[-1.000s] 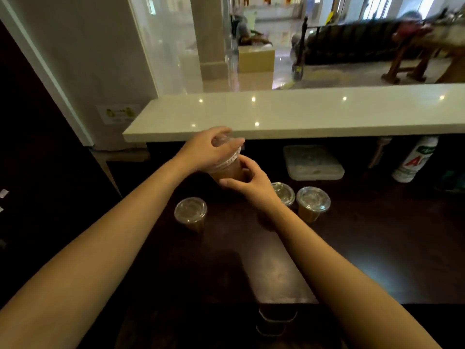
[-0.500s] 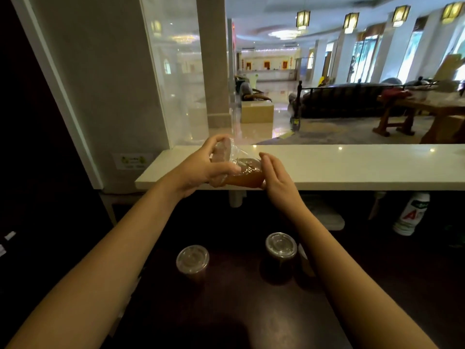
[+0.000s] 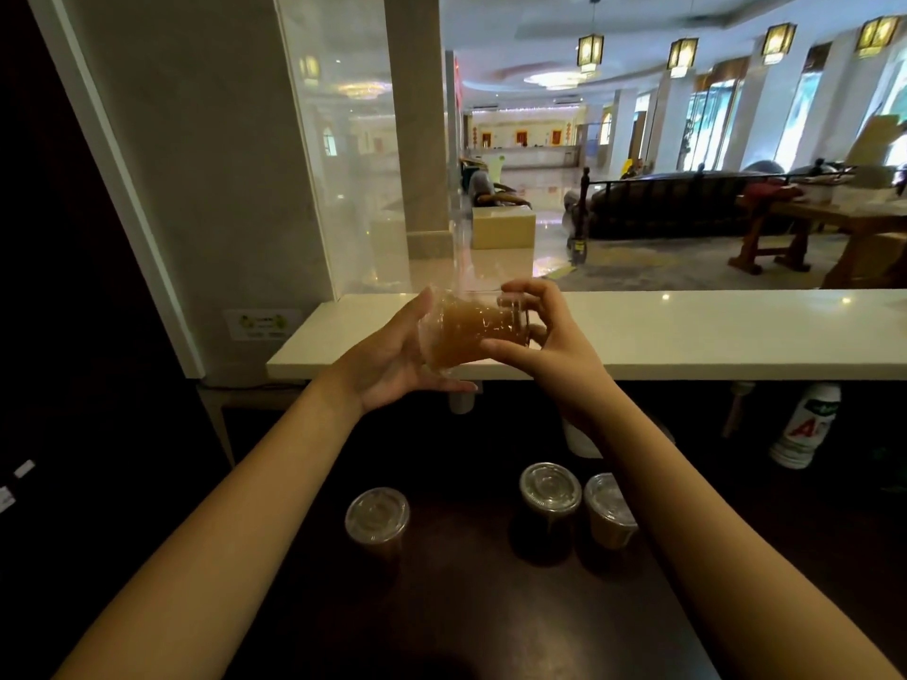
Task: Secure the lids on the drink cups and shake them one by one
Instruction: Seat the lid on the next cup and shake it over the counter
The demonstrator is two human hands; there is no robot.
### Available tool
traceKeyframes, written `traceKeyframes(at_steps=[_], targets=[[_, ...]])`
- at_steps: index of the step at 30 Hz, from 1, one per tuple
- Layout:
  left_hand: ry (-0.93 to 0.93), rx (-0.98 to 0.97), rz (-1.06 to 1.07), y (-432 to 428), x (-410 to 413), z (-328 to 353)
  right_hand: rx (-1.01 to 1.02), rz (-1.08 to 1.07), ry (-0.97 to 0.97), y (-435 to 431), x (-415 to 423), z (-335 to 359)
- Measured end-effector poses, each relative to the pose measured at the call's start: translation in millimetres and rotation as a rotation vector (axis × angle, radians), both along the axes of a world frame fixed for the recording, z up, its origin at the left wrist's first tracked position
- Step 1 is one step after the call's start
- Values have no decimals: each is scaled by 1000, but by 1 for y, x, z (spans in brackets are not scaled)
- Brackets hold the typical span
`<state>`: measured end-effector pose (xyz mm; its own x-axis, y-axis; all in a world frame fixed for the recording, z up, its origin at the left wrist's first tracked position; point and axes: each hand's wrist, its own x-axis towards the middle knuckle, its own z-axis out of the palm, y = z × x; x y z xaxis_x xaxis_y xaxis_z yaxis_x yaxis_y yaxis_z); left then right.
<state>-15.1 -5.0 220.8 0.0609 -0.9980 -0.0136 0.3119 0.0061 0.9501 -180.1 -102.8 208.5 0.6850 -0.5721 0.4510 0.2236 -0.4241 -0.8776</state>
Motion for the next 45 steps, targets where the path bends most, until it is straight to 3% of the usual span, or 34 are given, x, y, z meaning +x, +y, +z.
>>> traceKeyframes(at_steps=[3, 6, 9, 13, 16, 21, 23, 25, 27, 31, 34, 42, 45], targets=[[-117, 21, 123, -2, -12, 5, -93, 89, -6, -4, -2, 1], [-259, -36, 245, -4, -20, 7, 54, 122, 21, -9, -4, 0], [-638, -232, 413, 0, -24, 3, 254, 109, 120, -10, -3, 3], [-981, -478, 454, 5, -26, 4, 288, 105, 180, -6, 0, 6], [-960, -402, 377, 5, -21, 3, 342, 84, 59, -3, 0, 7], [-335, -67, 189, -4, -12, 13, 150, 45, -78, 0, 0, 3], [-205, 5, 156, -8, -12, 15, 29, 58, -77, -1, -1, 5], [-198, 9, 151, -10, -15, 15, -32, 94, -67, -2, -3, 7], [-268, -21, 206, -11, -18, 15, -14, 124, -56, -5, -4, 6], [-640, -207, 428, -8, -25, 13, 279, 92, 29, -9, -4, 11], [-872, -379, 511, -2, -30, 14, 345, 125, 82, -5, -3, 10], [-1243, -654, 583, 0, -23, 13, 471, 281, -195, -4, -7, 9], [-1324, -666, 644, -5, -22, 12, 524, 324, -272, -5, -3, 11]])
